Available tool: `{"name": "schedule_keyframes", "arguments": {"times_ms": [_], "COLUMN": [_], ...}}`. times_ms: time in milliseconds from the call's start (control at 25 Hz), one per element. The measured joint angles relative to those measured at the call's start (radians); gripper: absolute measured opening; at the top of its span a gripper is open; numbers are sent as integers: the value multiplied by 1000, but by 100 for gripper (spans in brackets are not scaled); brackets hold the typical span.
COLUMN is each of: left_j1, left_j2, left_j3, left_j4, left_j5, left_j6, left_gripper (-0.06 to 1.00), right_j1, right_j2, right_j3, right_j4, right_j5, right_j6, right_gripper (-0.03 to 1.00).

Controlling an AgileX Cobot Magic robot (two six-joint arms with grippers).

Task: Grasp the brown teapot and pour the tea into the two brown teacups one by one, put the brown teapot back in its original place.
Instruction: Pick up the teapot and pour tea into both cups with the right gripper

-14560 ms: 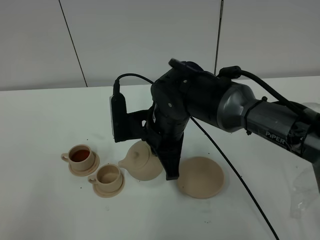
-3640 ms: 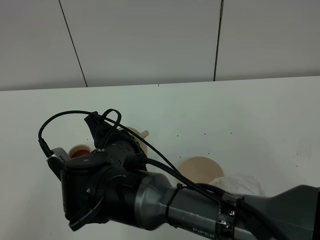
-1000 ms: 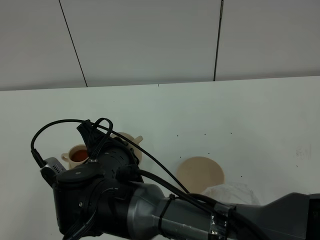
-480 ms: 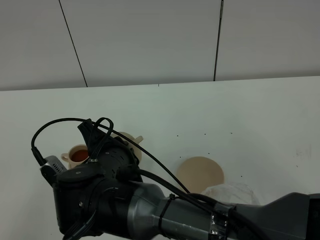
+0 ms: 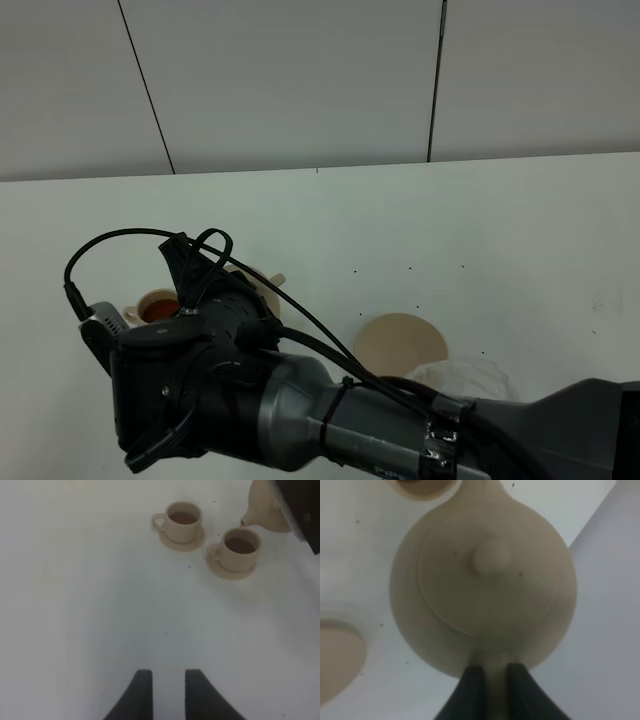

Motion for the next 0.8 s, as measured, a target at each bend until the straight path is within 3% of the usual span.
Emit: {"name": "schedule_keyframes", "arguments": {"times_ms": [800], "left_j1": [0], "left_j2": [0], "left_j3": [0], "left_j4": [0], "left_j5": [0], "left_j6": [0], "left_gripper": [23], "right_j1": [-85], "right_j2": [-80], "right_j3": [0], "right_j4": [188], "right_j5": [-66], "right_j6": [-57], "right_gripper": [10]}}
